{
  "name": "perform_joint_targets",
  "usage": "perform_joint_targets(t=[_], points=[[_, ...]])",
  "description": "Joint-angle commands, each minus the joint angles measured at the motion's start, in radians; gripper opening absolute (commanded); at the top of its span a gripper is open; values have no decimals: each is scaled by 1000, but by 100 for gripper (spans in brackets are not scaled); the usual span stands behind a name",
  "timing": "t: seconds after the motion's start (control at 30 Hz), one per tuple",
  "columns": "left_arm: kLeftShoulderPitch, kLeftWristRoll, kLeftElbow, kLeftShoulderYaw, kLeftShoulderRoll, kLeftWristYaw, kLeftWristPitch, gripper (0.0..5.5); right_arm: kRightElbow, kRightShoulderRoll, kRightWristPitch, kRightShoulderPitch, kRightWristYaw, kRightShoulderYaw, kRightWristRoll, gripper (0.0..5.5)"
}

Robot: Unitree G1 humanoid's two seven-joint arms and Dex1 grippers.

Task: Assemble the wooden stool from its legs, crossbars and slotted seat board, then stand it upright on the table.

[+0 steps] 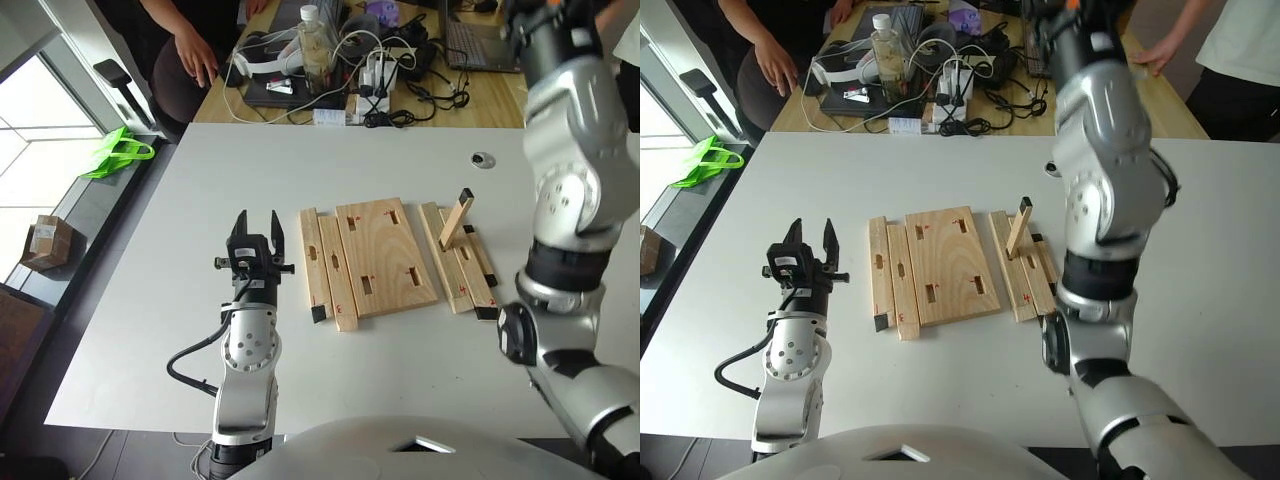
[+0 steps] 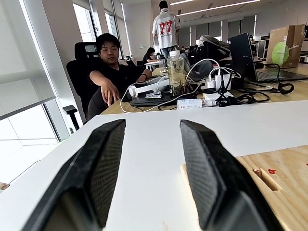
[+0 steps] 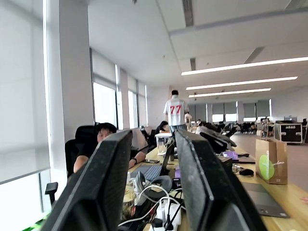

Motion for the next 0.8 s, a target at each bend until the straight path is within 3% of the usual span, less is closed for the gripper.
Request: perform_joint_targets(t=[0.03, 0.17, 0.3, 0.43, 0.67, 0.8], points=[[21, -7, 28, 3, 10, -17, 11, 212, 72, -34, 98, -25, 10, -24, 10, 164], [27, -5, 31, 1, 6, -18, 11, 212, 62, -29, 163, 54, 12, -11, 4, 164], [31, -1, 32, -2, 2, -16, 12, 212, 63, -7, 199, 311, 30, 95, -40, 164], [31, 1, 34, -3, 1, -17, 12, 212, 229, -31, 111, 500, 66, 185, -138, 164], [19, 6, 38, -4, -1, -12, 8, 212, 134, 23, 2, 378, 97, 95, -81, 164], [20, 8, 29, 2, -1, -8, 1, 212, -122, 16, 42, 228, 166, 40, 65, 164]])
